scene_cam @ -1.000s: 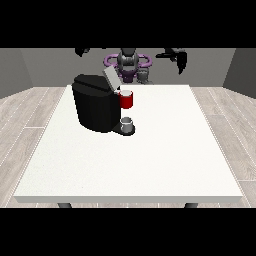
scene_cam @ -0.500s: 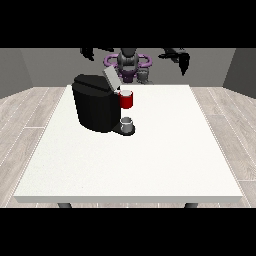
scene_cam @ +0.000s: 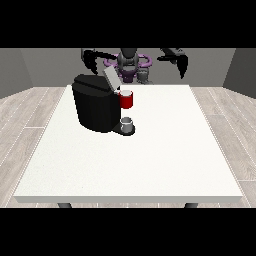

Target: Insert the coffee pod into the coffee machine and close the lid

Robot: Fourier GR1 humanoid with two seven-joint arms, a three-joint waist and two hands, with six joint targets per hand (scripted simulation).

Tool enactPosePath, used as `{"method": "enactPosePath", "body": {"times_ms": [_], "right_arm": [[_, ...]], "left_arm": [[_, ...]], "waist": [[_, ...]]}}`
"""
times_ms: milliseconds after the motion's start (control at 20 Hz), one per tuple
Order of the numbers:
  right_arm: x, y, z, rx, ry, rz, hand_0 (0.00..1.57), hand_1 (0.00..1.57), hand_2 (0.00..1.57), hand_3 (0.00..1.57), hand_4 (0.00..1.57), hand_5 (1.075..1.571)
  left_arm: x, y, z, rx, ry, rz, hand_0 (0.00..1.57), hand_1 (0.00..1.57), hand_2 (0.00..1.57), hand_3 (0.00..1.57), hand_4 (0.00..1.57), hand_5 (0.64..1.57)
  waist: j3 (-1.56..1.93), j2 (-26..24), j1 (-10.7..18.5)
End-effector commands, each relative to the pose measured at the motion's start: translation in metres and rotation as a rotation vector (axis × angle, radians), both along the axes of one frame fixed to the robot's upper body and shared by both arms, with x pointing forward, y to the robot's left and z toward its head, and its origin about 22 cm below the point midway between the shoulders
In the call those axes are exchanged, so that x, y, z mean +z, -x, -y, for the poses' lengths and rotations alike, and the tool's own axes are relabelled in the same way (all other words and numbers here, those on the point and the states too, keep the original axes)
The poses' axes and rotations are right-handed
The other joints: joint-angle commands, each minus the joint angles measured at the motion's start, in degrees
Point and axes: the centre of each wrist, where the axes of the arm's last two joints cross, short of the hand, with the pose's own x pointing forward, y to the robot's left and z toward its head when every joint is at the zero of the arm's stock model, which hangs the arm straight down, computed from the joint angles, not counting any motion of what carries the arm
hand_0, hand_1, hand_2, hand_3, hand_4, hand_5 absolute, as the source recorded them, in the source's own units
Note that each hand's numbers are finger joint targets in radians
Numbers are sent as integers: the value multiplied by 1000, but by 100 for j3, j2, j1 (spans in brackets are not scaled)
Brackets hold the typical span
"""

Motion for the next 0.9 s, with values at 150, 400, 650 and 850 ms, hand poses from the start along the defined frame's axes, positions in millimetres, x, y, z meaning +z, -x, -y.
{"method": "enactPosePath", "body": {"times_ms": [150,400,650,850], "right_arm": [[-11,-8,-2,58,20,-21,0,0,0,0,0,1571],[-3,-21,-21,81,63,0,0,0,0,0,0,1571],[-14,-26,-12,69,74,23,0,0,0,0,0,1571],[14,-40,-26,75,72,21,0,0,0,0,40,1571]], "left_arm": [[7,15,-31,40,-7,40,0,0,0,0,0,1571],[27,3,-10,78,17,45,0,0,0,0,0,1571],[22,16,-30,33,-7,81,0,0,0,0,0,1571],[5,18,-21,92,-38,58,0,0,0,0,0,1571]], "waist": [[-1,183,-235],[-1,273,-316],[0,467,-157],[-1,483,-218]]}}
